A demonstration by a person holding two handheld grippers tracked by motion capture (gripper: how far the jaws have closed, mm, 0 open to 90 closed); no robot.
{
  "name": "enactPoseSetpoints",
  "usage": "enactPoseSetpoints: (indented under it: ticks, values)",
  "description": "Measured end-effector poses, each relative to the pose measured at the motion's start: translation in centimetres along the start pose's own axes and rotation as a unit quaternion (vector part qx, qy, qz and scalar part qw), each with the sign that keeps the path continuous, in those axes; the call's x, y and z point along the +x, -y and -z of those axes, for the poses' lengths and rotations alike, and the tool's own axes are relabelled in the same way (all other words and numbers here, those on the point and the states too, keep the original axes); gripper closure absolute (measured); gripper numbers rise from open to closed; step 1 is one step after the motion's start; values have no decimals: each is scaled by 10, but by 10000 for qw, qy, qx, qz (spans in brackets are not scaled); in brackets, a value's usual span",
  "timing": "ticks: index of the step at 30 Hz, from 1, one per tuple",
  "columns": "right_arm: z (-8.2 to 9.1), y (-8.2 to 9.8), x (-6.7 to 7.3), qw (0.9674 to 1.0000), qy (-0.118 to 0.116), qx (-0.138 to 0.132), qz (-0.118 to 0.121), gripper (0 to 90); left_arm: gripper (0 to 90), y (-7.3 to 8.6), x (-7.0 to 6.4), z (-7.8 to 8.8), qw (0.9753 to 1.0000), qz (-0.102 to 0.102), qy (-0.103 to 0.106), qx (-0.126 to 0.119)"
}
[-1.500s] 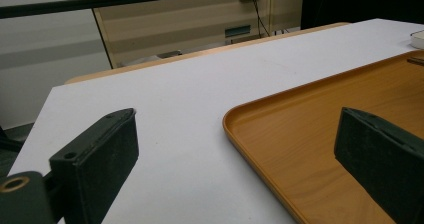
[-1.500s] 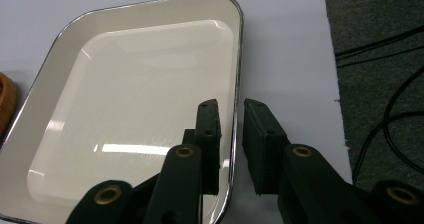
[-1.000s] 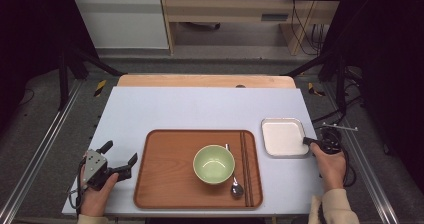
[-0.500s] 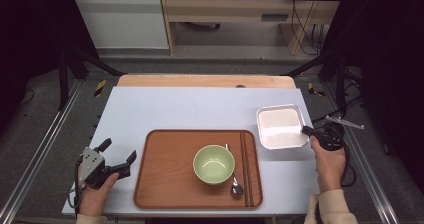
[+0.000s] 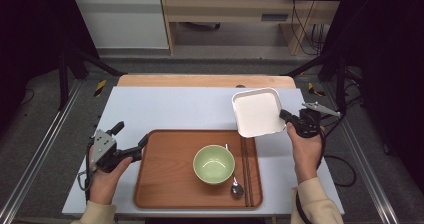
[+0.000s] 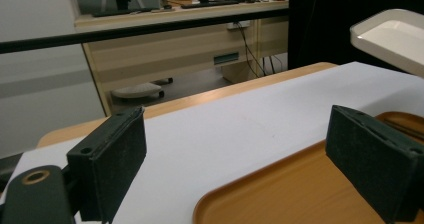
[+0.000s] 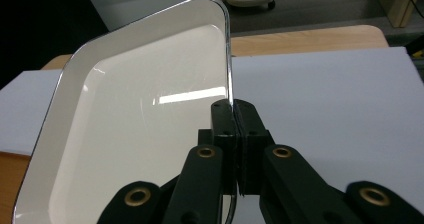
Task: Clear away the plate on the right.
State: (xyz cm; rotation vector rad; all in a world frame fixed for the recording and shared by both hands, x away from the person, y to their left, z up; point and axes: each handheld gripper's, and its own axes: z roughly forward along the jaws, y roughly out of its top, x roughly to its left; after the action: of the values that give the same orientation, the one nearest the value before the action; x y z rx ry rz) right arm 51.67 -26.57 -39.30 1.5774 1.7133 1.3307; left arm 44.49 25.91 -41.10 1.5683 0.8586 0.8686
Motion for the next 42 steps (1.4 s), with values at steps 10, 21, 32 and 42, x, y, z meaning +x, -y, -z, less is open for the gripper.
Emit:
enactPoseSetpoints:
  ticks: [10, 21, 32, 42]
  values:
    - [-20, -13, 47, 9988, -410, -243, 146, 892, 136, -32, -15, -35, 9997, 20, 208, -127]
    - [-32, -11, 68, 9973, -563, -415, 203, 892, 145, -37, -34, -54, 9992, 9, 399, -14]
    - [-36, -7, 82, 9961, -714, -488, 178, 892, 199, -62, -66, -83, 9990, 171, 406, 112]
    - [-28, -4, 118, 9932, -893, -624, 413, 892, 315, -58, -81, -86, 9980, 486, 291, 287]
